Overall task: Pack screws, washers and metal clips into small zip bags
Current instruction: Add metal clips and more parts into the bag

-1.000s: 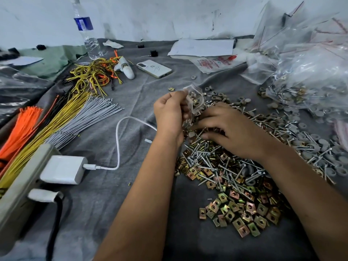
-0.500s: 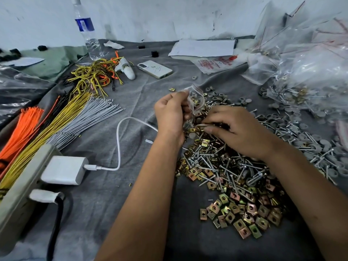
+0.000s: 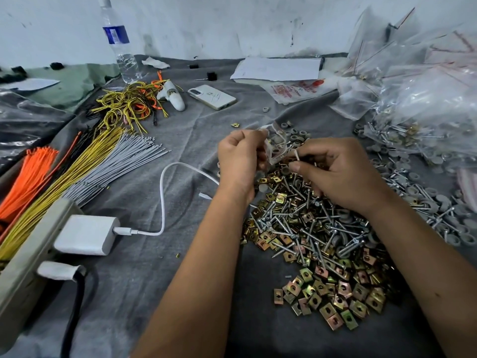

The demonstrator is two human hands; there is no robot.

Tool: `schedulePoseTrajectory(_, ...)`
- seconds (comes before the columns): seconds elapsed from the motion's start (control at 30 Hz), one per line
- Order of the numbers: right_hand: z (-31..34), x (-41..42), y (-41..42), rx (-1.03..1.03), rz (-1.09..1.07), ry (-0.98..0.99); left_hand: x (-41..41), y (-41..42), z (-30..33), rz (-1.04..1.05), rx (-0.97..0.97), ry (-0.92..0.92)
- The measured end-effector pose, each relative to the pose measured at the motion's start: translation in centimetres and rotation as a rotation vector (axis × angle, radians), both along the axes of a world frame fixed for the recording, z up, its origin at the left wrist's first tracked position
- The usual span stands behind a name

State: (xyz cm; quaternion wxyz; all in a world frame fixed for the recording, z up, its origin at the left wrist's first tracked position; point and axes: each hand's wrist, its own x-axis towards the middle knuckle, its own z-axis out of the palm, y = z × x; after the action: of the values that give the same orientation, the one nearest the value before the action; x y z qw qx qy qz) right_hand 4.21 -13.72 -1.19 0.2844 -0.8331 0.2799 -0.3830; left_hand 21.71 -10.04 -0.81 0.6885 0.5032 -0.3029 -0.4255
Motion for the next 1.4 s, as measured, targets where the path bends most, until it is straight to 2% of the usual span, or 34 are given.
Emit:
schedulePoseTrajectory(0.23, 0.2, -0.2, 0.0, 0.067, -0.039, 0.001, -0.8, 0.1, 0.0, -0.082, 0.015, -0.143)
schedulePoseTrajectory(0.5, 0.1, -0.3, -0.1, 0.033, -0.073, 0.155, -0.2, 0.0, 0.0, 0.064, -0.005, -0.072)
schedulePoseTrajectory(0.67, 0.2, -0.3, -0.1, -0.009, -0.109, 0.093, -0.3, 0.2, -0.1, -0.037, 0.013, -0.134)
schedulePoseTrajectory(0.87, 0.6, -0.2, -0.1, -0.065, -0.211, -0.114, -1.3, 0.2, 0.1, -0.141, 0.035, -0.181)
schedulePoseTrajectory(1.13, 0.1, -0.3, -0.3, -0.065, -0.213, -0.06, -1.7, 0.0, -0.2, -0.188, 0.035, -0.135)
schedulePoseTrajectory(1.3, 0.0, -0.4, -0.7, 0.078, -0.218, -0.179, -1.5, -0.1, -0.3, -0.18, 0.034, -0.133)
schedulePoseTrajectory(1.4, 0.0, -0.6, -0.6, -0.014, -0.241, -0.132, -1.4, -0.1, -0.3, -0.171, 0.03, -0.135)
